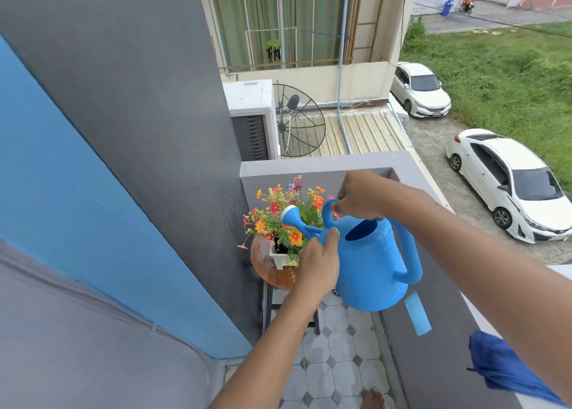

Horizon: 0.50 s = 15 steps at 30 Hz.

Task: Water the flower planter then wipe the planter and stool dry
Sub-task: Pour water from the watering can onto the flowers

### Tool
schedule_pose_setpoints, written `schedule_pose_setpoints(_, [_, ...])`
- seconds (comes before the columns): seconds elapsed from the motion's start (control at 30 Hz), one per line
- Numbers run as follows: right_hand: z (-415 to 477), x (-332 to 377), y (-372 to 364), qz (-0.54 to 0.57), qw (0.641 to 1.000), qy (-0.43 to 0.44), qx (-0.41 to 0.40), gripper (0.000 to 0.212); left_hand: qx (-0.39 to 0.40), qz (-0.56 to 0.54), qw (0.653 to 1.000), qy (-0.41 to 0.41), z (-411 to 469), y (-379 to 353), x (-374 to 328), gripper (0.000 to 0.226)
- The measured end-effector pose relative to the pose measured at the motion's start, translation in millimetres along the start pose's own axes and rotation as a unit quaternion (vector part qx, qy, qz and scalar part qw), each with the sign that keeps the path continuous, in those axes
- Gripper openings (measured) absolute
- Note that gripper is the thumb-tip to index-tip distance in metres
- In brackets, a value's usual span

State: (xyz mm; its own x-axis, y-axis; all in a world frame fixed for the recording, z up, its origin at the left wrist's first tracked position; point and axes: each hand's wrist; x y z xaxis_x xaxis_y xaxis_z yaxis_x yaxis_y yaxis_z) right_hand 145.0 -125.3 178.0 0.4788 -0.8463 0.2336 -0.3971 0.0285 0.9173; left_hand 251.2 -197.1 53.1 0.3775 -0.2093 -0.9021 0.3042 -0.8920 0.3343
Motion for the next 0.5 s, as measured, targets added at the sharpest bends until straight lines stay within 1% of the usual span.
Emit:
schedule_pose_setpoints(0.1, [-8.0,-1.7,-1.2,-0.001,1.000,-0.009,0.006,0.035,0.014,-0.003,1.000,0.004,-5.2,-5.5,3.9,0.068])
schedule_pose_setpoints(0.23, [-15.0,-9.9,-1.3,-0.003,1.000,-0.026,0.003,0.033,0.028,-0.016,0.999,-0.003,-10.9,-16.7,2.6,0.068])
schedule_pose_setpoints(0.37, [-20.2,-21.0,-4.7,-0.004,0.998,-0.057,0.007,0.041,0.053,-0.014,0.998,0.017,-12.6,-29.9,2.1,0.083])
schedule_pose_setpoints(0.5, [-24.0,-31.1,-10.4,-0.004,0.996,-0.085,0.004,0.041,0.071,-0.017,0.997,0.017,-14.1,-39.9,1.6,0.080])
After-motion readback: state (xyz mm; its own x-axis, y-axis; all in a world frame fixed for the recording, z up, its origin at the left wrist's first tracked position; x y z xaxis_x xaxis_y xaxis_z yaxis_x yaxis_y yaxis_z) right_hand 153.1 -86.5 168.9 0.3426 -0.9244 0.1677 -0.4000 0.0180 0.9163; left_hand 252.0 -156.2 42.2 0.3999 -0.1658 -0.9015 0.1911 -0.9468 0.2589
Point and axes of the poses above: each hand's wrist, its own z-axis towards the middle knuckle, its own y-axis out of the back of the hand, x = y × z
